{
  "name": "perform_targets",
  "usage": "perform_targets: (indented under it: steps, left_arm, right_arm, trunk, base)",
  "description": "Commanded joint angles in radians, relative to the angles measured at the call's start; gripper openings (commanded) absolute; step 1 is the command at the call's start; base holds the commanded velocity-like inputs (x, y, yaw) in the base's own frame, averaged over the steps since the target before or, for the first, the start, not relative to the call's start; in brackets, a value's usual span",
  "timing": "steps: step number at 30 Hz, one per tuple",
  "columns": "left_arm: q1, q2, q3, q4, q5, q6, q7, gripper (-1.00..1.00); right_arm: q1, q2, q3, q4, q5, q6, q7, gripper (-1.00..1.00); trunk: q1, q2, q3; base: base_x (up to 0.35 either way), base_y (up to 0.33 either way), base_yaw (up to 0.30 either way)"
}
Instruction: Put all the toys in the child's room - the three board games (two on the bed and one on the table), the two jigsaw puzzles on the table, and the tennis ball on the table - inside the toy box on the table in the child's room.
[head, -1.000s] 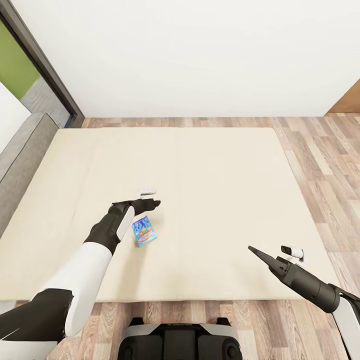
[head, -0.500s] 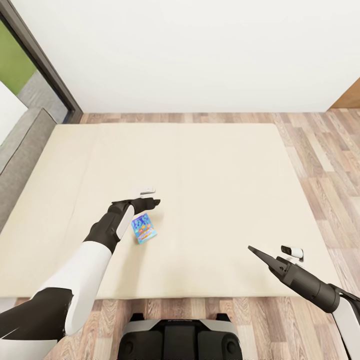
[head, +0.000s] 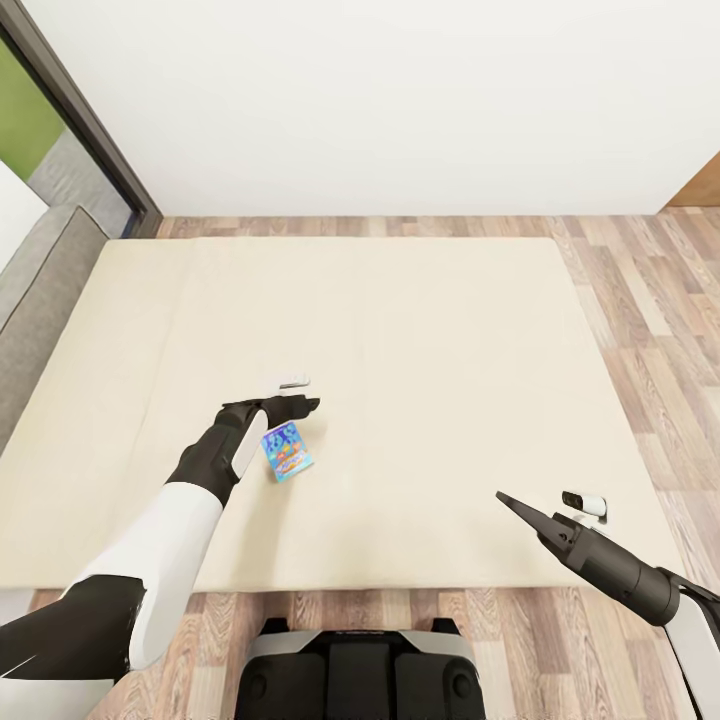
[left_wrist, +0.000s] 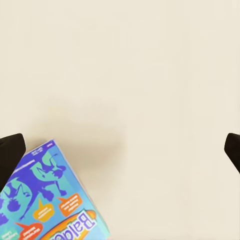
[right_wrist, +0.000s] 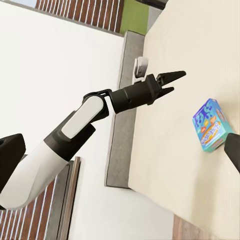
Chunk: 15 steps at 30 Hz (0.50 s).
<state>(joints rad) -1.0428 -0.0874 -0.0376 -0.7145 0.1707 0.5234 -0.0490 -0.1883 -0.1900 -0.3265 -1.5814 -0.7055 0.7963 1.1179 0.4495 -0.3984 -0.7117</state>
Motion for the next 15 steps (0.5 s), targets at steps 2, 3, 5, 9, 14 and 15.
perform_targets:
  steps: [2,3,5,9,14,15]
  left_arm:
    - [0.0,0.001,-0.001,-0.003,0.007,0.005,0.001,1.0]
    - [0.0,0.001,-0.001,-0.004,0.007,0.005,0.001,1.0]
    - [-0.001,0.001,-0.001,-0.012,0.007,0.005,0.002,1.0]
    - [-0.002,0.001,-0.001,-0.047,0.006,0.007,0.003,1.0]
    - [-0.007,0.002,-0.001,-0.099,0.006,0.014,0.003,1.0]
    - [-0.008,0.002,-0.001,-0.104,0.006,0.015,0.003,1.0]
  right_arm:
    - [0.0,0.0,0.0,0.0,-0.004,0.006,0.0,1.0]
    - [0.0,0.0,0.0,0.0,-0.004,0.006,0.0,1.0]
    - [0.0,0.0,0.0,0.0,-0.004,0.006,0.0,1.0]
    - [0.0,0.0,0.0,0.0,-0.003,0.006,0.0,1.0]
    - [0.0,0.0,0.001,0.0,-0.003,0.006,0.0,1.0]
    - [0.0,0.0,0.001,0.0,-0.003,0.006,0.0,1.0]
  trunk:
    - [0.0,-0.002,-0.004]
    - [0.0,-0.002,-0.006]
    - [0.0,-0.002,-0.009]
    - [0.0,-0.002,-0.016]
    - [0.0,-0.002,-0.024]
    - [0.0,-0.002,-0.026]
  base:
    - [0.0,0.0,0.0]
    - [0.0,0.0,0.0]
    - [0.0,0.0,0.0]
    - [0.0,0.0,0.0]
    - [0.0,0.0,0.0]
    - [0.0,0.0,0.0]
